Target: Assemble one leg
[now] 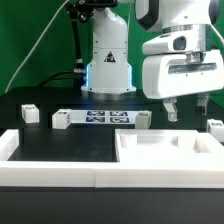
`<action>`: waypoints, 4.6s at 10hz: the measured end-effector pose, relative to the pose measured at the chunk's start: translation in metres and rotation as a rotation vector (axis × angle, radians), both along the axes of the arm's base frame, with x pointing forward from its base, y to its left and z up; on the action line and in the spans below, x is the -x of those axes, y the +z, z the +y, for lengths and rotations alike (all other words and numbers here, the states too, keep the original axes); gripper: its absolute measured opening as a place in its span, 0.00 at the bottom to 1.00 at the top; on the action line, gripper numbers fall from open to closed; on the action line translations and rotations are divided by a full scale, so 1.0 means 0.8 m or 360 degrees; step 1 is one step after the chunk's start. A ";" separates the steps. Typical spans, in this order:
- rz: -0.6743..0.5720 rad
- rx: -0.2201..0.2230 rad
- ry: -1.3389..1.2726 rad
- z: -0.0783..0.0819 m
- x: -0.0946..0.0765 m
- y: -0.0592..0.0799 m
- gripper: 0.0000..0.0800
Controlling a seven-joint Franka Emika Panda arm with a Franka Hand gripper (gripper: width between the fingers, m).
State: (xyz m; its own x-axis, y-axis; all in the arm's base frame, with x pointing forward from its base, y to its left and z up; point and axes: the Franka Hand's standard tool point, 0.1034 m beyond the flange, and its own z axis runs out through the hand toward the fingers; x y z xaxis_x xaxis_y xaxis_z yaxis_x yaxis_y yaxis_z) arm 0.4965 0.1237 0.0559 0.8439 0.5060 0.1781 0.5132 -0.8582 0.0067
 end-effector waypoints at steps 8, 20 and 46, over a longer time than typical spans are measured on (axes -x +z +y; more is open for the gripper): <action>0.0159 -0.0249 -0.1210 0.053 0.017 -0.007 0.81; 0.1064 0.0129 -0.1146 0.059 0.032 -0.026 0.81; 0.1478 0.0199 -0.1183 0.091 0.045 -0.064 0.36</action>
Offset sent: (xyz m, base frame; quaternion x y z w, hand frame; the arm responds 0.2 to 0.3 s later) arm -0.0123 0.0087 -0.0002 -0.0121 -0.0036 0.3145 0.9492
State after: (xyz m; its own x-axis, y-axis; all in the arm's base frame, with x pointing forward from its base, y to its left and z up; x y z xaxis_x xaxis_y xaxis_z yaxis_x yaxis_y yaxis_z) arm 0.4607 0.1965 0.0047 0.7175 -0.1903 -0.6701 -0.2558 -0.9667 0.0006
